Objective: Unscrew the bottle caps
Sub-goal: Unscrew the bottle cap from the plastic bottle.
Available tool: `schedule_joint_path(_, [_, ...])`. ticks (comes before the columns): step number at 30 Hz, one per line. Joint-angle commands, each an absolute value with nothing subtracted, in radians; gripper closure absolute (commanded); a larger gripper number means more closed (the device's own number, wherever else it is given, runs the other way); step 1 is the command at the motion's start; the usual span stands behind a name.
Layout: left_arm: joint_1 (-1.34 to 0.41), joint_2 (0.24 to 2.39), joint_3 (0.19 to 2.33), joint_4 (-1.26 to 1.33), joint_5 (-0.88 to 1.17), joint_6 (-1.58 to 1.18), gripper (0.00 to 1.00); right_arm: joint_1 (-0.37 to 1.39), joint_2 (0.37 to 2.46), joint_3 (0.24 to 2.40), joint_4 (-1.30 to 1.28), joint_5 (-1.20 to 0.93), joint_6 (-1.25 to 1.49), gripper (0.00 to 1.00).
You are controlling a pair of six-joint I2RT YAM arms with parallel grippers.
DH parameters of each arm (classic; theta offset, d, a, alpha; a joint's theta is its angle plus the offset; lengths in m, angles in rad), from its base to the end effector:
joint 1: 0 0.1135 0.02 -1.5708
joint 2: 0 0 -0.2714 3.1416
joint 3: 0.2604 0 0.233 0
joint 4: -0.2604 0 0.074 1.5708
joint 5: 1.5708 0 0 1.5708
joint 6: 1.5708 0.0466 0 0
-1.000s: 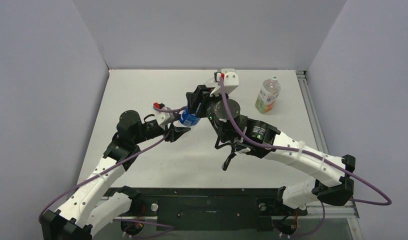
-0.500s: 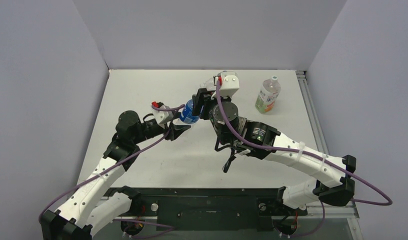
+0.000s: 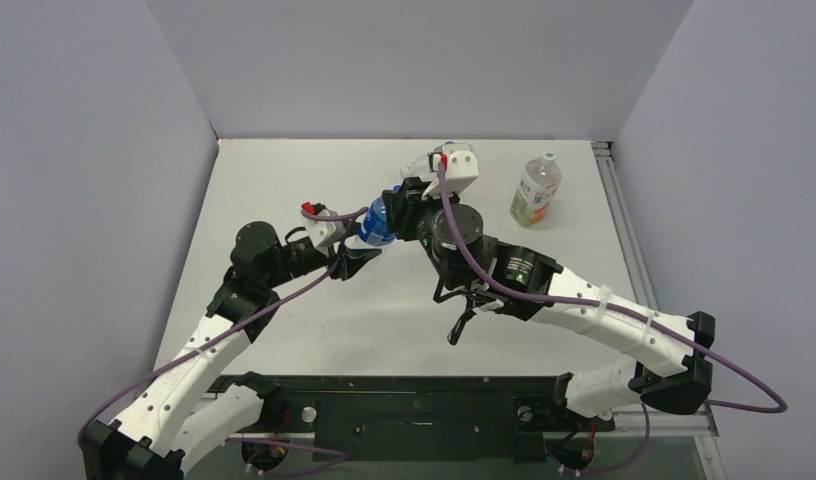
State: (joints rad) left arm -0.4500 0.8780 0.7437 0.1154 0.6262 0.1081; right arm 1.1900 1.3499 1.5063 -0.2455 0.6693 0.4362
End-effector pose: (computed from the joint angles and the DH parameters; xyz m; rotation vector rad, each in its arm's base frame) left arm 0.1588 -0.1070 0.3495 0.9072 1.3648 -0.7590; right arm 0.1323 0.2526 0.4628 -0.1162 1.6817 0.6834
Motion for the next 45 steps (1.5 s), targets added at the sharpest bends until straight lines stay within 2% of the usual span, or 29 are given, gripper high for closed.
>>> schedule_joint_path(1, [-0.448, 0.854, 0.747, 0.123, 0.442, 0.106, 0.82, 1.171, 1.303, 1.496, -0.173, 0.594, 0.462, 0.77])
schedule_joint_path(5, [-0.448, 0.848, 0.741, 0.121, 0.453, 0.093, 0.82, 1.141, 1.291, 1.467, -0.114, 0.49, 0.46, 0.89])
schedule_joint_path(8, [-0.447, 0.838, 0.736, 0.122, 0.489, 0.068, 0.83, 1.12, 1.262, 1.418, -0.052, 0.331, 0.426, 1.0])
schedule_joint_path(12, [-0.441, 0.822, 0.729, 0.14, 0.522, -0.004, 0.89, 1.045, 1.226, 1.368, 0.018, 0.085, 0.41, 1.0])
schedule_joint_path(17, [-0.437, 0.812, 0.735, 0.16, 0.585, -0.143, 0.89, 0.954, 1.203, 1.335, 0.05, -0.216, 0.399, 1.0])
schedule_joint_path(23, [-0.427, 0.828, 0.748, 0.23, 0.843, -0.304, 0.92, 0.912, 1.188, 1.306, 0.094, -0.479, 0.377, 1.0])
schedule_joint_path(28, [-0.427, 0.839, 0.762, 0.283, 0.982, -0.382, 0.96, 0.898, 1.185, 1.308, 0.115, -0.627, 0.382, 1.0])
schedule_joint_path(32, [-0.428, 0.839, 0.762, 0.252, 0.994, -0.38, 0.91, 0.899, 1.191, 1.308, 0.092, -0.594, 0.378, 1.0])
schedule_joint_path(34, [-0.428, 0.84, 0.763, 0.212, 0.929, -0.338, 0.9, 0.903, 1.195, 1.316, 0.048, -0.459, 0.373, 0.8])
schedule_joint_path(35, [-0.429, 0.84, 0.76, 0.197, 0.852, -0.321, 0.89, 0.907, 1.2, 1.337, 0.027, -0.403, 0.368, 0.6])
schedule_joint_path(36, [-0.428, 0.839, 0.757, 0.183, 0.766, -0.288, 0.89, 0.917, 1.205, 1.351, -0.035, -0.284, 0.362, 0.52])
schedule_joint_path(37, [-0.428, 0.84, 0.748, 0.179, 0.724, -0.269, 0.89, 0.922, 1.21, 1.378, -0.059, -0.22, 0.363, 0.39])
schedule_joint_path(41, [-0.429, 0.861, 0.734, 0.168, 0.514, -0.165, 0.9, 0.971, 1.209, 1.418, -0.146, 0.1, 0.377, 0.24])
schedule_joint_path(45, [-0.434, 0.877, 0.721, 0.188, 0.427, -0.143, 0.9, 1.027, 1.238, 1.475, -0.216, 0.317, 0.396, 0.21])
